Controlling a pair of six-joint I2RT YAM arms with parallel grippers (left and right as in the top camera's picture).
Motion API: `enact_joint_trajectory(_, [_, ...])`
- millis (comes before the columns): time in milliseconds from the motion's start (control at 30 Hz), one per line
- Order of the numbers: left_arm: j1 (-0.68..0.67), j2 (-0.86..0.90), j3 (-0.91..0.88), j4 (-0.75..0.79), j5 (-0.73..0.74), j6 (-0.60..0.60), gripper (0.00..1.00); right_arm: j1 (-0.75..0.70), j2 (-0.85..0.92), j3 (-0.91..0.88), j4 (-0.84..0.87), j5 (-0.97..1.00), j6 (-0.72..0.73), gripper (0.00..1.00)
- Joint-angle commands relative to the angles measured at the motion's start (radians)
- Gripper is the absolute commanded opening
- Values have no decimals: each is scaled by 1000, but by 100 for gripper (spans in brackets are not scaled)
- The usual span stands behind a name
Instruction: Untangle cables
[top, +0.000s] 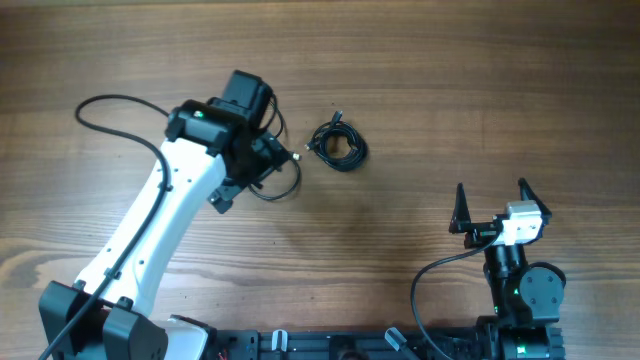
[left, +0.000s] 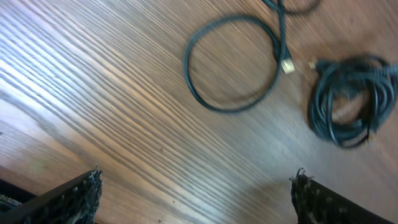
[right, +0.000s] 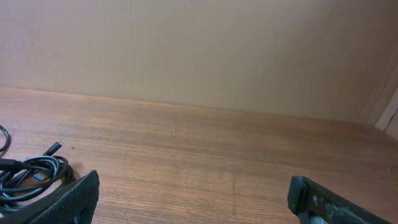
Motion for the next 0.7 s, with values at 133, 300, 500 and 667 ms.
enact_joint_trajectory(133, [117,7,-8,1,-92,13,100,-4,-8,-2,2,-8,13,100])
enact_joint_trajectory(300, [157,7,-8,2,-92,14,100,-4,-8,-2,2,-9,13,100])
enact_joint_trajectory(500, [157,7,-8,-11,-91,14,100,-4,-8,-2,2,-8,13,100])
enact_joint_trajectory(667, [153,7,-8,-47,-9,58,100,-4,-8,-2,2,-8,12,100])
